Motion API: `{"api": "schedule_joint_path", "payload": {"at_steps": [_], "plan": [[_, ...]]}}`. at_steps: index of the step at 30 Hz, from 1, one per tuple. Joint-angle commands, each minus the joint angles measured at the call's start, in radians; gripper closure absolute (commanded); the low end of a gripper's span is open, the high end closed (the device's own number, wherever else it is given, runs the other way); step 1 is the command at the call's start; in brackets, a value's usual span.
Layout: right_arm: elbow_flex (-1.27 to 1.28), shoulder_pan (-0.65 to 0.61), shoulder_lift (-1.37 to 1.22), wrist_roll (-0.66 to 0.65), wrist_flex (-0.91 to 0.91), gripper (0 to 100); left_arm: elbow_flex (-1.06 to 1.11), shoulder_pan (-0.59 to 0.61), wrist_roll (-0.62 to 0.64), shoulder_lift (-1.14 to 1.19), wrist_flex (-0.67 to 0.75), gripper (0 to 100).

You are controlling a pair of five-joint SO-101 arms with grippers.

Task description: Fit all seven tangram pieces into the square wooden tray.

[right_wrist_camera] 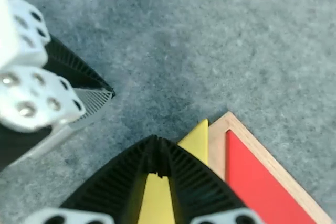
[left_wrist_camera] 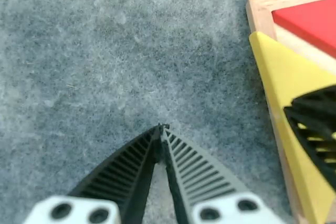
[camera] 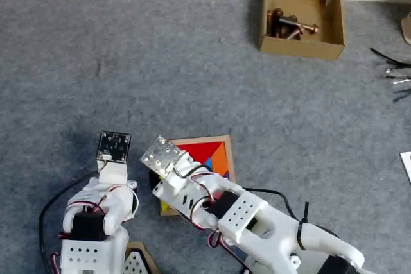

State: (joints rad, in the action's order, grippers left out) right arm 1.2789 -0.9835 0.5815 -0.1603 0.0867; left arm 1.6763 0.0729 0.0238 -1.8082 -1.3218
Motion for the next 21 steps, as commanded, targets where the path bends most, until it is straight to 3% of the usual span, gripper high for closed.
{"api": "schedule_joint_path", "payload": {"at_steps": [1,9,21], "plan": [[-0.013,0.021,-0.001,0.012,-0.042,99.4,0.019,0.016,0.006,-0.005,-0.005,99],[-0.022,0.031,-0.205,0.012,-0.116,99.4,0.019,0.016,0.008,-0.005,-0.005,99],[-0.019,0.065,-0.214,0.011,-0.125,99.4,0.019,0.018,0.008,-0.005,-0.005,99]]}}
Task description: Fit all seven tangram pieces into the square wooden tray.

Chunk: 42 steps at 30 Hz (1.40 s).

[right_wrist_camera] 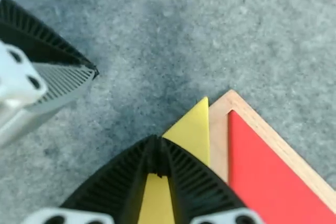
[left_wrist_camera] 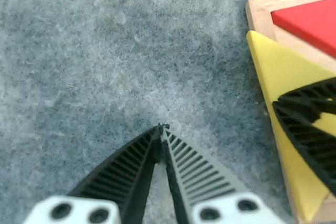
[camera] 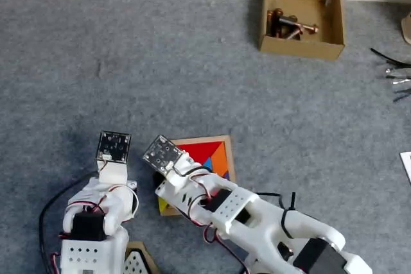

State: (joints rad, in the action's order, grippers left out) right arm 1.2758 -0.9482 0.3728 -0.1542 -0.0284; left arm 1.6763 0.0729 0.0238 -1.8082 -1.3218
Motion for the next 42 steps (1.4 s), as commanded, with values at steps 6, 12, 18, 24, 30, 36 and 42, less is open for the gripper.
{"api": "schedule_joint_path", "payload": {"at_steps": [6,12,18,24,30,36,42], "plan": [[-0.012,0.041,-0.005,0.005,-0.008,99.4,0.019,0.018,0.008,-0.005,-0.005,99],[-0.012,0.041,-0.004,0.005,-0.008,99.4,0.019,0.019,0.008,-0.005,-0.005,99],[-0.012,0.041,-0.004,0.002,-0.007,99.4,0.019,0.019,0.006,-0.005,-0.005,99],[-0.019,0.041,0.010,0.000,0.108,99.4,0.019,0.019,0.006,-0.005,-0.005,99],[-0.002,0.042,0.182,0.000,0.194,99.4,0.019,0.019,0.006,-0.005,-0.005,99],[0.031,0.042,0.348,-0.002,0.329,99.4,0.019,0.019,0.006,-0.005,-0.005,99],[0.071,0.036,0.455,-0.003,0.335,99.4,0.019,0.019,0.006,-0.005,-0.005,99]]}}
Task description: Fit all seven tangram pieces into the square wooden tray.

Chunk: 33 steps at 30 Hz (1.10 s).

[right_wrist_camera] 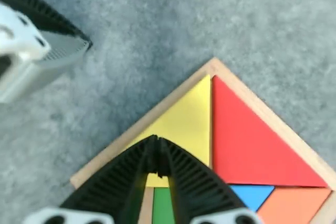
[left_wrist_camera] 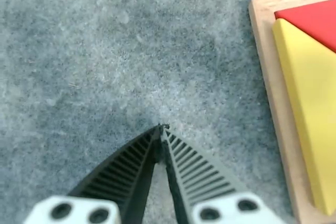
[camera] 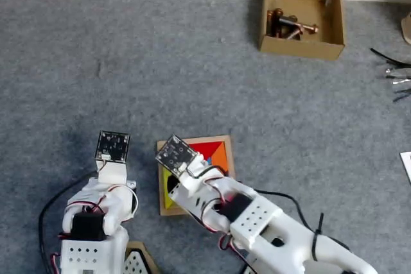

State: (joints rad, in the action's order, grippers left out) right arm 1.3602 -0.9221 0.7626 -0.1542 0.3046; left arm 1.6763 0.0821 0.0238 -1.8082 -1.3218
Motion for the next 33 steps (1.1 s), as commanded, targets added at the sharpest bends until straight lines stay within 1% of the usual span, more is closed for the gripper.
{"api": "schedule_joint_path", "payload": {"at_steps": [1,6,10,13,18,22,25,28,31,33], "plan": [[-0.013,0.008,0.071,-0.003,0.001,99.4,0.019,0.010,0.006,-0.005,-0.005,99],[-0.016,0.008,0.071,-0.003,-0.004,99.4,0.019,0.010,0.006,-0.005,-0.005,99],[-0.008,0.008,0.070,-0.003,-0.099,99.4,0.019,0.010,0.006,-0.005,-0.005,99],[-0.008,0.008,0.053,-0.003,-0.114,99.4,0.019,0.010,0.006,-0.005,-0.005,99],[-0.016,0.008,-0.091,-0.003,-0.116,99.4,0.019,0.008,0.006,-0.005,-0.005,99],[-0.016,0.008,-0.194,-0.002,-0.211,99.4,0.019,0.008,0.008,-0.005,-0.005,99],[-0.016,0.008,-0.240,-0.002,-0.229,99.4,0.019,0.008,0.008,-0.005,-0.005,99],[-0.018,0.016,-0.262,-0.003,-0.229,99.4,0.019,0.010,0.008,-0.005,-0.005,99],[-0.018,0.050,-0.262,-0.003,-0.228,99.4,0.019,0.010,0.008,-0.005,-0.005,99],[-0.018,0.084,-0.262,-0.035,-0.228,99.4,0.019,0.010,0.008,-0.005,-0.005,99]]}}
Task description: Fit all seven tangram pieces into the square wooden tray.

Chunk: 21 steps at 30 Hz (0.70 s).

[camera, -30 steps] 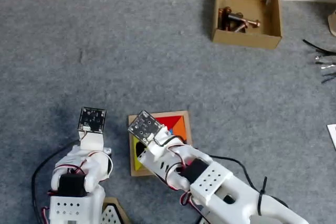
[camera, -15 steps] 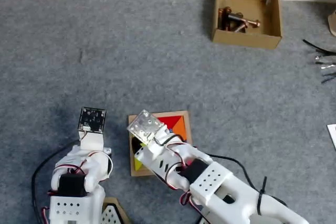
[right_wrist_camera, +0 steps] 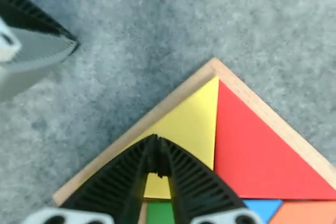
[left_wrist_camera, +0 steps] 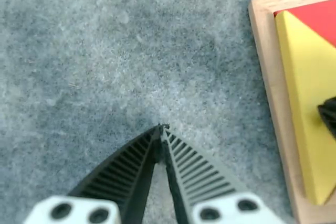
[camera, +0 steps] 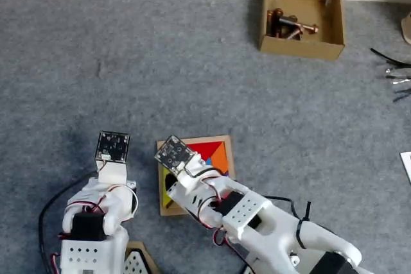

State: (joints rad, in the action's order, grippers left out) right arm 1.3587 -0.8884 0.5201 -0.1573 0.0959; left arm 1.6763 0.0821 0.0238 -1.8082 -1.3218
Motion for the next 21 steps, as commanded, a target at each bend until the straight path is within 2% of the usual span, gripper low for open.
{"api": "schedule_joint_path", "payload": {"at_steps": [1,8,21], "plan": [[-0.013,0.062,-0.019,-0.046,-0.019,99.4,0.019,0.010,0.008,-0.005,-0.005,99],[-0.018,0.084,-0.019,-0.052,0.102,99.4,0.019,0.010,0.008,-0.005,-0.005,99],[-0.031,0.081,-0.002,-0.049,0.110,99.4,0.019,0.010,0.006,-0.005,-0.005,99]]}}
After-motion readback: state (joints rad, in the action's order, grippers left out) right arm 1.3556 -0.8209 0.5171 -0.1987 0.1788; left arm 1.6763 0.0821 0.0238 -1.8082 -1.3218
